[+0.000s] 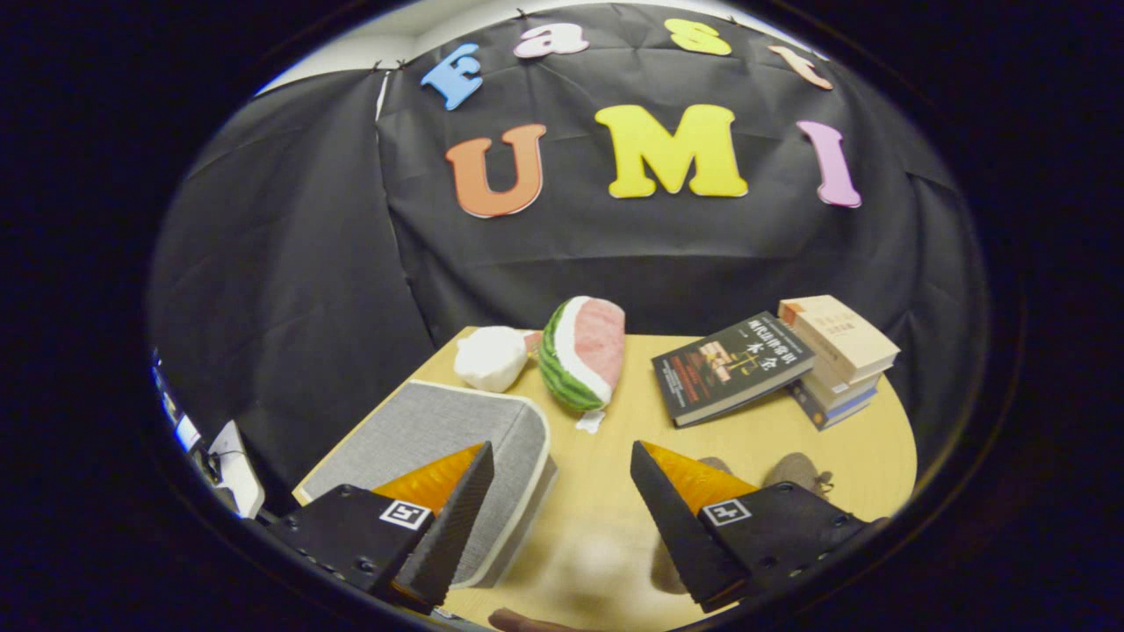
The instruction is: Open the storage box then place both shoes into the box .Put the left shoe in first, then the right shoe, with the right side of both shoes facing outward in a uniform manner.
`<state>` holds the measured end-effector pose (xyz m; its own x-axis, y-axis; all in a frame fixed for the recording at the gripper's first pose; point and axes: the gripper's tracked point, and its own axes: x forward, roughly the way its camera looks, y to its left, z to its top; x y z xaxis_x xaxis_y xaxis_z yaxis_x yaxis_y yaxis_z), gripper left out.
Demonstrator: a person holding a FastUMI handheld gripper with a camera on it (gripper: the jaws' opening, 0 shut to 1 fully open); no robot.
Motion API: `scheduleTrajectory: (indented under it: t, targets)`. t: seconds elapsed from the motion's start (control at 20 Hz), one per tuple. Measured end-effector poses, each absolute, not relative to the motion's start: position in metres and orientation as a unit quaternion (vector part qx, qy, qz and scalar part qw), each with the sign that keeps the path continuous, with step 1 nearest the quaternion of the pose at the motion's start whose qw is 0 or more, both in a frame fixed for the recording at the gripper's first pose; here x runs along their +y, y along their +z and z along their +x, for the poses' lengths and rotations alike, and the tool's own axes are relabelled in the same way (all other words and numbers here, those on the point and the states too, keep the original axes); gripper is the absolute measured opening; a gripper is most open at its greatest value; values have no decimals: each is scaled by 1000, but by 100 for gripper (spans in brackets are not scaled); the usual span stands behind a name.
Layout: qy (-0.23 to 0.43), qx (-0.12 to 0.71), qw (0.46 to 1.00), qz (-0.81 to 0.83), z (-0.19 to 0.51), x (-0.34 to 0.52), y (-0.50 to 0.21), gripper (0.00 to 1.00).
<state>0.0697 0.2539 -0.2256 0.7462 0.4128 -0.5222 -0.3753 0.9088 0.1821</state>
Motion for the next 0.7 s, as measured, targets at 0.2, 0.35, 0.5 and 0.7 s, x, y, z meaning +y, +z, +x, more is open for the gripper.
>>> scheduleTrajectory:
  t: [0.2,0.35,0.5,0.7]
  targets:
    - [224,322,918,57,72,282,-247,96]
    - [234,337,911,47,68,290,-258,96]
    - [237,367,897,63,70,297,-279,96]
    - [243,417,864,144,68,301,-293,97]
